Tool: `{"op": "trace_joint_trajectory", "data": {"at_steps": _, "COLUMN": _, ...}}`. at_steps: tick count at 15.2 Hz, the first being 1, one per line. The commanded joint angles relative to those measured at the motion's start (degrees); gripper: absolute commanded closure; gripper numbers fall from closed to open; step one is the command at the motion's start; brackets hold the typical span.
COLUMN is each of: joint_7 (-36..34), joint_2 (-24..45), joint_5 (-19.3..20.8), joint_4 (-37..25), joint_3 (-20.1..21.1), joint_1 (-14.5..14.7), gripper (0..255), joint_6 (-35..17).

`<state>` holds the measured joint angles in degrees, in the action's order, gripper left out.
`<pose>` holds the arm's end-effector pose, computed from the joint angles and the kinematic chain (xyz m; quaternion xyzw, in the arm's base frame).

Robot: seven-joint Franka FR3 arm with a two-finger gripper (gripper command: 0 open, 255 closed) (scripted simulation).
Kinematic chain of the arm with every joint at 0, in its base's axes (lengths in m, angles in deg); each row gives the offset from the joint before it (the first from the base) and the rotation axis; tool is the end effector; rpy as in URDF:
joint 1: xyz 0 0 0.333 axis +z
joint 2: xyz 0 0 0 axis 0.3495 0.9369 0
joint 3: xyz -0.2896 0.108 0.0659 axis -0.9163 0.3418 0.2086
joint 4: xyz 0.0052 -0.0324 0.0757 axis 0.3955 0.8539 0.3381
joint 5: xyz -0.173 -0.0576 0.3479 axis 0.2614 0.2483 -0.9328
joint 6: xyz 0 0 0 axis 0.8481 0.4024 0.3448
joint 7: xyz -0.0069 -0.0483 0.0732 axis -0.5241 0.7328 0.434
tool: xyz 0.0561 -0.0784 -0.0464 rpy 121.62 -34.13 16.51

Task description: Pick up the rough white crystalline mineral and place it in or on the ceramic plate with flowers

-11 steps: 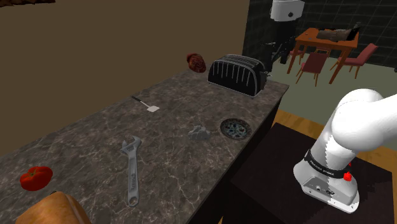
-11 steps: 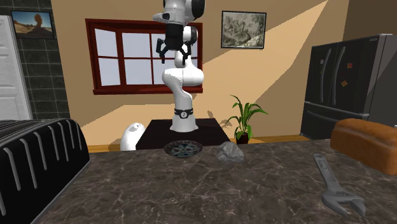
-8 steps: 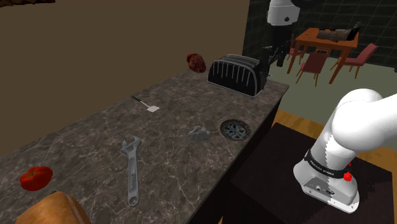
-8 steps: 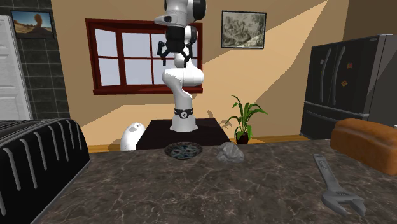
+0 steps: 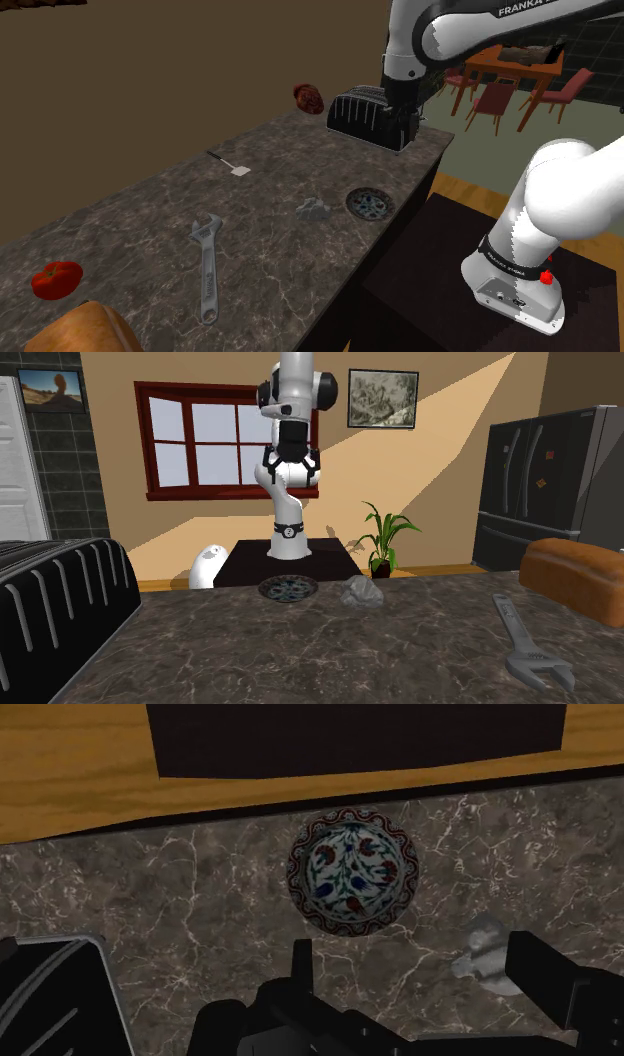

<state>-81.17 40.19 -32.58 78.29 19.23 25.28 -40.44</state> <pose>0.3471 0.0170 0.4709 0.9993 -0.0137 -0.0031 0.0338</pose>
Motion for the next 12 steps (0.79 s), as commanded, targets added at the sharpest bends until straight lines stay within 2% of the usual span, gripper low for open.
{"op": "trace_joint_trajectory", "data": {"at_steps": 1, "joint_7": 0.5, "joint_2": 2.5, "joint_5": -0.2, "joint_4": 1.3, "joint_3": 0.5, "joint_1": 1.1, "gripper": 0, "joint_6": -4.8}}
{"op": "trace_joint_trajectory", "data": {"at_steps": 12, "joint_7": 2.2, "joint_2": 22.7, "joint_5": -0.2, "joint_4": 1.5, "joint_3": 4.3, "joint_1": 6.2, "gripper": 0, "joint_6": -29.3}}
